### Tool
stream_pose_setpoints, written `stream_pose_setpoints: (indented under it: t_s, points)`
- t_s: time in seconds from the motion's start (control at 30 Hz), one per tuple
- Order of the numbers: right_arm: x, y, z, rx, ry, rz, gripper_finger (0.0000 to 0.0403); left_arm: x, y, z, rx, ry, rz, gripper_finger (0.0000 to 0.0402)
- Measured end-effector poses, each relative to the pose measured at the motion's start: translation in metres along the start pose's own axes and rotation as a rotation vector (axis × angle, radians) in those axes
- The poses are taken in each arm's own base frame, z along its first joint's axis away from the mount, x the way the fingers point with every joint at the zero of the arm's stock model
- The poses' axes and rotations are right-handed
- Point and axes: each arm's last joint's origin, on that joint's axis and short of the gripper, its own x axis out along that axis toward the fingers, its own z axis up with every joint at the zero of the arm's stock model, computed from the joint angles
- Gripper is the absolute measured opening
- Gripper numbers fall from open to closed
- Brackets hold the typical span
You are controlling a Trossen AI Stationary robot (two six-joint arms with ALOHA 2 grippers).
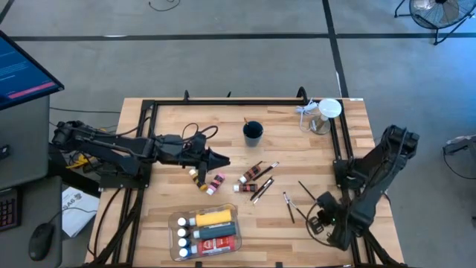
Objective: Pick & Place Paint Supplies
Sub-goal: Put the paint brush into the blue cup
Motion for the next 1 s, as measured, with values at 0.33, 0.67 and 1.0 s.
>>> stream_pose_setpoints:
  t_s: [0.33,0.67,1.0]
  points:
    - [0.012,-0.004,-0.02,-0.024,-0.133,0.04,0.0036,0.0,-0.002,-0.001,0.007,0.012,-0.016,0.0]
    - [-0.008,-0.017,-0.047,-0.137,-0.137,0.113,0.0045,-0.001,0.003,0.002,0.093,-0.096,0.135,0.0]
    - [0.012,-0.041,-0.031,-0.246,-0.37,-0.026,0.0047,-0.002,0.006,0.005,0.216,-0.177,0.286,0.0]
